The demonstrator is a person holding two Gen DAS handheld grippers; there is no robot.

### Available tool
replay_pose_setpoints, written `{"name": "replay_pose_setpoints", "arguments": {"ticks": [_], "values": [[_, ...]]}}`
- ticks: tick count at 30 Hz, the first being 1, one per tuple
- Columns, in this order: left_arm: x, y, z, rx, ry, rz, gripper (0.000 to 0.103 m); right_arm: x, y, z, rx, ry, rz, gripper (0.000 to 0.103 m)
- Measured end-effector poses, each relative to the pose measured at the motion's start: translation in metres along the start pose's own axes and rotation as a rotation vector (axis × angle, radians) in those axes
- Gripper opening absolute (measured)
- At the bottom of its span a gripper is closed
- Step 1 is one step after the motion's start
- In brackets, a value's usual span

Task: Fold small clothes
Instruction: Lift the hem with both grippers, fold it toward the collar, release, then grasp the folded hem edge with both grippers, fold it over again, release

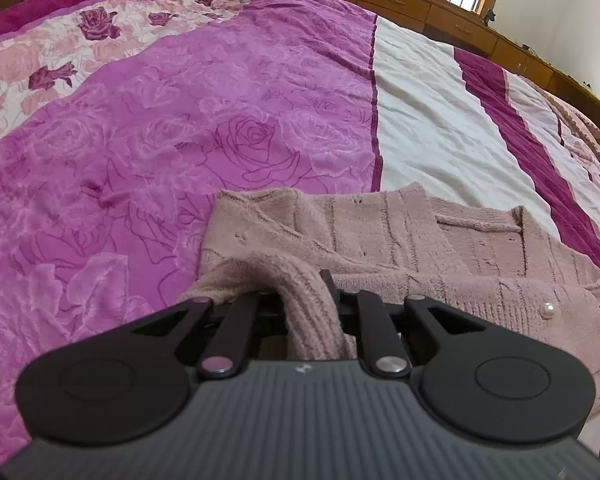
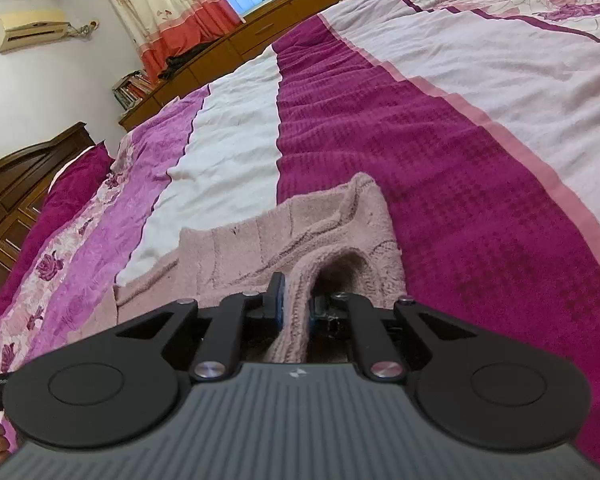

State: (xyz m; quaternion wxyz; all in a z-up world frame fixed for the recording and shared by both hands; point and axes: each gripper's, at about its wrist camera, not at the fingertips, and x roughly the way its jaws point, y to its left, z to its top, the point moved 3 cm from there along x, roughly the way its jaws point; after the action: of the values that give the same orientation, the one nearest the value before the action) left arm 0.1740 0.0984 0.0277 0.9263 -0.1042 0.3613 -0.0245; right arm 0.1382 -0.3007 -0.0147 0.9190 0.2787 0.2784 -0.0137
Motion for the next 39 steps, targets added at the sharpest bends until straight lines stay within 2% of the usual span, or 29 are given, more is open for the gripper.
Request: {"name": "replay_pose_setpoints", "arguments": {"ticks": [3, 5, 6, 8, 10, 11, 20, 32, 34, 36, 37, 39], "values": [[-0.001, -0.001, 0.001, 0.009, 0.008, -0.002, 0.014, 0.000, -0.001, -0.001, 0.012, 0.005, 0.005, 0.012], [-0.005, 0.000, 0.003, 0.008, 0.019, -0.011, 0.015, -0.004, -0.001, 0.000, 0.023, 0.011, 0.017, 0.024], [-0.009, 0.001, 0.003, 0.003, 0.024, -0.018, 0.017, -0.007, -0.002, 0.001, 0.024, 0.009, 0.015, 0.026], [-0.017, 0.002, 0.003, -0.004, 0.026, -0.026, 0.024, -0.017, 0.000, 0.004, 0.014, 0.001, 0.008, 0.038], [-0.027, 0.005, 0.001, -0.001, 0.022, -0.014, 0.038, -0.028, 0.001, 0.005, 0.002, -0.005, 0.010, 0.045], [-0.033, 0.007, -0.001, 0.005, 0.016, -0.009, 0.040, -0.035, 0.002, 0.006, -0.006, -0.008, 0.008, 0.045], [-0.068, 0.015, -0.024, 0.001, 0.029, -0.023, 0.040, -0.079, 0.008, -0.003, -0.032, 0.043, 0.069, 0.045], [-0.052, 0.008, -0.029, -0.015, 0.057, -0.062, 0.040, -0.064, 0.012, -0.017, -0.018, 0.099, 0.059, 0.046], [-0.049, 0.007, -0.027, -0.026, 0.057, -0.077, 0.033, -0.062, 0.012, -0.017, -0.014, 0.106, 0.055, 0.045], [-0.047, 0.005, -0.025, -0.023, 0.059, -0.098, 0.014, -0.061, 0.013, -0.015, -0.028, 0.106, 0.044, 0.034], [-0.047, 0.004, -0.024, -0.018, 0.057, -0.100, 0.014, -0.061, 0.014, -0.014, -0.032, 0.107, 0.045, 0.022], [-0.049, 0.002, -0.021, 0.000, 0.040, -0.110, 0.013, -0.063, 0.016, -0.011, -0.014, 0.102, 0.070, 0.015]]}}
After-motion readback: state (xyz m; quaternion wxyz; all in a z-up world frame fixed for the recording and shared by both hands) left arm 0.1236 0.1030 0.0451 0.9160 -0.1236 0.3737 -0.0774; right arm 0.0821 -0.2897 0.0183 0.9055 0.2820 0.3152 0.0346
